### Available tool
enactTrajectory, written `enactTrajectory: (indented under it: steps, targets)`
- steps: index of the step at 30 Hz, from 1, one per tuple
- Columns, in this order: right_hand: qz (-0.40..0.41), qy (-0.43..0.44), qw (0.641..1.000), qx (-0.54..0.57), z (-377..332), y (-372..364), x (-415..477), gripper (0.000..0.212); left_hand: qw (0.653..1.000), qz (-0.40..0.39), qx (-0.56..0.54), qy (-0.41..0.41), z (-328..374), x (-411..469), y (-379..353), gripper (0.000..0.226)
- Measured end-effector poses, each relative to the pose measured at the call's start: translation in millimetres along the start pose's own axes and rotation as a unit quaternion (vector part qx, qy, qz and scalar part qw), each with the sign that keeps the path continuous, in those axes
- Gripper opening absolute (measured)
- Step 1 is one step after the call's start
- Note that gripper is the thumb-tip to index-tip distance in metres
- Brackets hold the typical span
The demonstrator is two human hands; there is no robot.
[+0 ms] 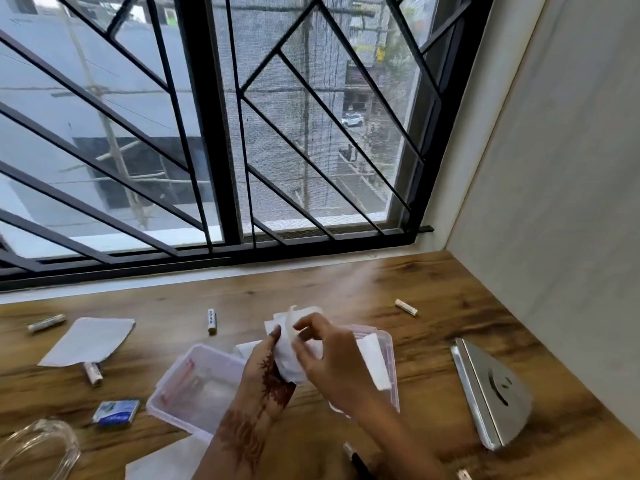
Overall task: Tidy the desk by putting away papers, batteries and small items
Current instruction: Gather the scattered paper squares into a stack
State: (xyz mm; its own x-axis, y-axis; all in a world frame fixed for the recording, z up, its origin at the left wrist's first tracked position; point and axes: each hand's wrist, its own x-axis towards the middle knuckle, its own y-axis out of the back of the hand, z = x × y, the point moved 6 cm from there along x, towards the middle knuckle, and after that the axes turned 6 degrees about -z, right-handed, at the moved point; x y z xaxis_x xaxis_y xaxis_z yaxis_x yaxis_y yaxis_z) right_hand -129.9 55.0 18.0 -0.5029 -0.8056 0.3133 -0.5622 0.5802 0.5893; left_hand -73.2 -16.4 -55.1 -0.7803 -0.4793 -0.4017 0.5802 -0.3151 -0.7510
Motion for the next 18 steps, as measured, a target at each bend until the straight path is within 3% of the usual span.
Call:
enactTrajectory:
  steps: [4, 7, 10, 15, 18]
  targets:
    - [-0.026, -0.001, 1.0, 0.015, -3.9, -14.1, -5.4, 0.025, 1.0, -0.016, -0.004, -0.007, 5.9, -3.1, -7.6, 0.04]
    - [-0.003, -0.01, 0.998, 0.06, -2.0, -8.3, -8.1, 0.02, 0.993, -0.119, -0.02, 0.01, 2.6, -4.0, -17.3, 0.031]
    - [0.058, -0.039, 0.994, 0.082, 17.2, 11.0, -12.8, 0.018, 1.0, -0.007, -0.006, -0.02, 1.8, 7.1, 13.9, 0.021]
    - [-0.047, -0.045, 0.987, -0.145, 82.6, 23.7, -28.2, 0.027, 0.999, 0.035, 0.004, -0.022, 6.5, 1.2, 20.7, 0.017]
    - [-0.125, -0.076, 0.967, -0.207, 114.4, 14.2, -41.1, 0.031, 0.999, 0.036, -0.015, -0.02, 6.2, -4.0, 18.9, 0.017]
